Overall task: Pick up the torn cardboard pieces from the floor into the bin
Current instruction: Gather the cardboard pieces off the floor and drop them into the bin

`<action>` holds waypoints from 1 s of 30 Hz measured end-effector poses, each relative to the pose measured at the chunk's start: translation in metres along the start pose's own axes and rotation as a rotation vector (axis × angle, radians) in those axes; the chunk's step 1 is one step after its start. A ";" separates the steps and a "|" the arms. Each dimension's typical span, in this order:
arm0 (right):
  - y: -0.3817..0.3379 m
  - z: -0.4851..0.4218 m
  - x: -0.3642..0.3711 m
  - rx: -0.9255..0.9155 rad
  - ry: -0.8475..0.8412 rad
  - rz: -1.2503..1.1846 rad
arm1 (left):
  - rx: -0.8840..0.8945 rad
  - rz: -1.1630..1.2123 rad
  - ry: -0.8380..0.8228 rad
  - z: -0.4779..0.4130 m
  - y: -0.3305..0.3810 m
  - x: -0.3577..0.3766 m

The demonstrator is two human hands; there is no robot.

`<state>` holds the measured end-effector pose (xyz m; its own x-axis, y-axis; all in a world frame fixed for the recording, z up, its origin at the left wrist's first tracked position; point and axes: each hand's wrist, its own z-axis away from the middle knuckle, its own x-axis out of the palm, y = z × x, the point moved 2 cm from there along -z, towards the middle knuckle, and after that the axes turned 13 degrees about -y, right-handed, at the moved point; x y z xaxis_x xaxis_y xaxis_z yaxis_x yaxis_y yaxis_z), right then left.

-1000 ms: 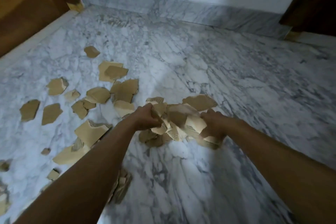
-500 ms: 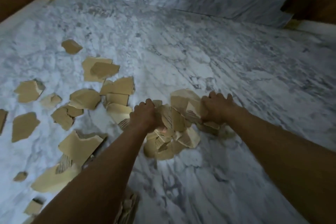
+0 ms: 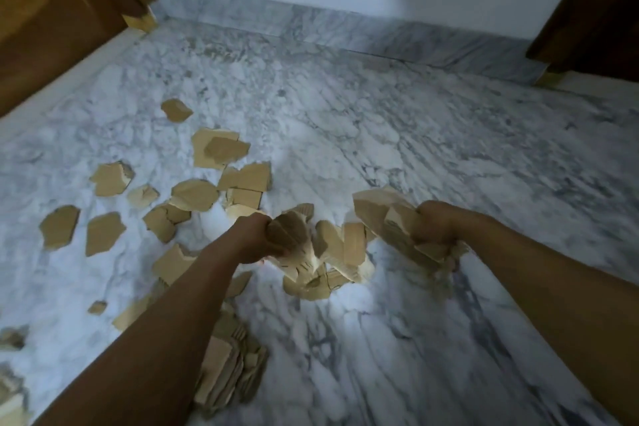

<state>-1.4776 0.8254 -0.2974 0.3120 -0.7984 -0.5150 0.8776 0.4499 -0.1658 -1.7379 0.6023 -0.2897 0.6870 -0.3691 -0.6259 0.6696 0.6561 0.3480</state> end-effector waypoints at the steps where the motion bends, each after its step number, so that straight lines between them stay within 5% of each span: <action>1: -0.008 0.004 -0.011 -0.021 0.007 0.012 | -0.025 -0.005 0.010 0.003 -0.004 -0.006; 10: -0.098 -0.023 0.032 -0.231 -0.107 -0.216 | -0.059 -0.063 -0.278 -0.001 0.011 0.022; 16: -0.125 -0.046 0.089 -0.121 0.146 -0.221 | -0.116 -0.221 -0.210 -0.026 -0.002 0.077; 21: -0.117 -0.051 0.090 -0.143 0.193 -0.290 | -0.039 -0.139 -0.242 -0.030 -0.009 0.067; 25: -0.084 -0.028 0.058 -0.287 0.052 -0.534 | -0.017 -0.073 -0.283 -0.017 -0.009 0.035; 30: -0.030 -0.003 0.008 -0.230 0.053 -0.362 | 0.042 -0.120 -0.206 -0.035 0.012 0.004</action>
<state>-1.5022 0.8069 -0.2989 -0.0257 -0.9023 -0.4303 0.8211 0.2265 -0.5240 -1.7372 0.6314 -0.3126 0.6416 -0.5722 -0.5108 0.7584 0.5727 0.3111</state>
